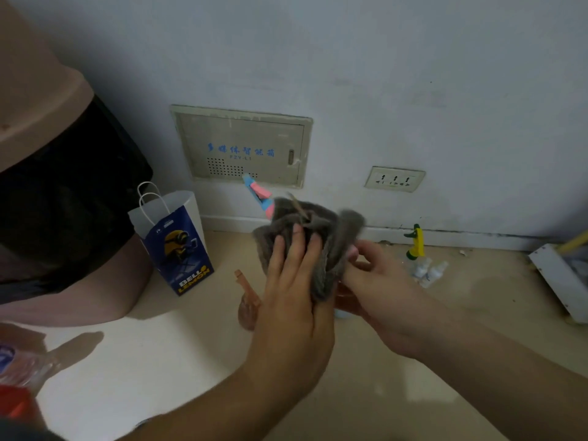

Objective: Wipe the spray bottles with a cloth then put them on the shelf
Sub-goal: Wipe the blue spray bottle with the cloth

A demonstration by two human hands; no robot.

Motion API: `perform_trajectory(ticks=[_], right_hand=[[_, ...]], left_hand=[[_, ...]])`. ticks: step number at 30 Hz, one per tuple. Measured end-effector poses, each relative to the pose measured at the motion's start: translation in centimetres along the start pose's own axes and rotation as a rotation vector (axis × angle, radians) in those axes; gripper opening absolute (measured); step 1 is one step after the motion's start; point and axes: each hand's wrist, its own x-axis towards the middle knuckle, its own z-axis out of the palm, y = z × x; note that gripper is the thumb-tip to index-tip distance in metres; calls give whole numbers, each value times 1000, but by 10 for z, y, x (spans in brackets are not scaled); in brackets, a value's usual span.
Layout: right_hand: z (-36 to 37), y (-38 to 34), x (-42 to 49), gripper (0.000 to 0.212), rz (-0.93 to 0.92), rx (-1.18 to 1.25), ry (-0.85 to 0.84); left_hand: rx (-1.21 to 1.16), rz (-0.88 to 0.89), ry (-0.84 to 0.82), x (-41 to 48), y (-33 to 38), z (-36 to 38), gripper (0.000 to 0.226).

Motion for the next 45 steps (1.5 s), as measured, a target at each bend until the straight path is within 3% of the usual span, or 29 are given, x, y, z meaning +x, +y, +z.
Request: perform_trajectory(ticks=[2, 6, 11, 13, 16, 20, 22, 23, 25, 27, 32, 38, 45], right_hand=[[-1, -1, -2, 40, -45, -74, 49], [3, -1, -13, 66, -153, -302, 21], [-3, -3, -7, 46, -299, -427, 69], [-4, -6, -6, 52, -313, -359, 50], [0, -6, -6, 67, -301, -370, 68], [-14, -4, 4, 59, -271, -222, 135], [-21, -2, 6, 63, -266, -237, 165], [-23, -1, 8, 66, -233, -194, 184], [-26, -1, 10, 71, -164, -104, 186], [-27, -3, 10, 72, -162, -72, 149], [-22, 0, 3, 78, -114, -73, -23], [-19, 4, 0, 85, -167, -288, -116], [-18, 4, 0, 76, -196, -463, -162]], left_hand=[[-49, -67, -65, 14, -16, -6, 56], [-141, -268, -28, 42, -27, -23, 57], [-9, 114, -239, 16, 11, -17, 50], [-39, 100, -168, 32, -2, -27, 44], [-95, -111, 14, 36, -12, -27, 45], [-124, -6, -177, 3, -4, -13, 49], [-152, -171, -183, 5, -13, -19, 34], [-189, -350, -141, 10, -16, -21, 29], [-428, -803, -24, 20, -18, -30, 24], [-721, -1061, 69, 26, -16, -36, 18], [-1001, -866, 134, 47, -6, -45, 23], [-861, -839, 234, 56, 7, -58, 17], [-921, -823, 268, 55, 1, -60, 19]])
